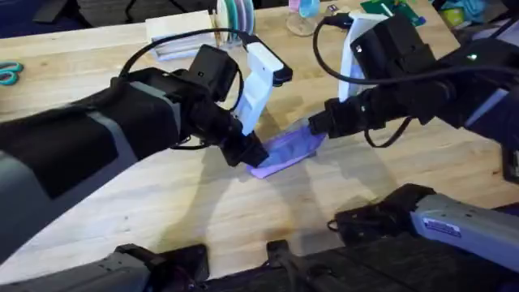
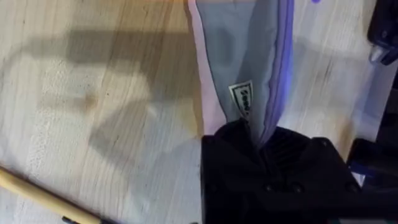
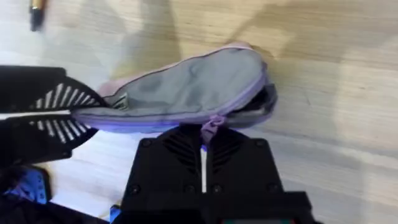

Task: Unzip the bag, pick up the pens from the table one at a time and place them inside, then zip the bag closed.

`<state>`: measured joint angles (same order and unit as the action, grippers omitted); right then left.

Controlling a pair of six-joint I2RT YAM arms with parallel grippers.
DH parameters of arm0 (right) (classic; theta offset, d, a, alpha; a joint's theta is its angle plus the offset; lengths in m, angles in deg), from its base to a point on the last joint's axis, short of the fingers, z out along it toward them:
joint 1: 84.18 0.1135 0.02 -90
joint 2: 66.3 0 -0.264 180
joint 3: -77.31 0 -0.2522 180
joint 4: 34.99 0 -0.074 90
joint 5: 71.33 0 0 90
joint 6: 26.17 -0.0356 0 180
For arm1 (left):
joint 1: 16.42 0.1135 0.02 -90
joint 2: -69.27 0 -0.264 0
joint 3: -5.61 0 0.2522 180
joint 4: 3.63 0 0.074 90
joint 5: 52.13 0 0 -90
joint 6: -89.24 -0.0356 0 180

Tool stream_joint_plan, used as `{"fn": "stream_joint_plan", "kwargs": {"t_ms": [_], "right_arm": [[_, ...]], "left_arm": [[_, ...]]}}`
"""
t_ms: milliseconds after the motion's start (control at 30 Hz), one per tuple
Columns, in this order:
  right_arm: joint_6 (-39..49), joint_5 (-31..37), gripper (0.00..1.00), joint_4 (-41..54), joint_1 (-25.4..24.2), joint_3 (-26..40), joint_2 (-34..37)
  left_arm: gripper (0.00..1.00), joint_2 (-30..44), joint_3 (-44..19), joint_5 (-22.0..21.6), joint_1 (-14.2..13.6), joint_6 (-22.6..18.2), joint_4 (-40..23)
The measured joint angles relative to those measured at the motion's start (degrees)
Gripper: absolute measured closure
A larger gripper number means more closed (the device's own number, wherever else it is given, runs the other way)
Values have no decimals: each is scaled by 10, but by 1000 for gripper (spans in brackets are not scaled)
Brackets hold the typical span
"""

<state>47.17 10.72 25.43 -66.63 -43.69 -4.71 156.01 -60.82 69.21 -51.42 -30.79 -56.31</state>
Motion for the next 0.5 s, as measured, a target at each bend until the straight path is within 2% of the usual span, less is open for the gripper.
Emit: {"fn": "stream_joint_plan", "kwargs": {"t_ms": [367, 500], "right_arm": [[0, -55, 969, -41, 1, -6, -40], [-7, -65, 970, -53, 20, -8, -40]], "left_arm": [[958, 0, 0, -2, 1, 0, -2], [958, 0, 0, -3, 2, 0, -2]]}}
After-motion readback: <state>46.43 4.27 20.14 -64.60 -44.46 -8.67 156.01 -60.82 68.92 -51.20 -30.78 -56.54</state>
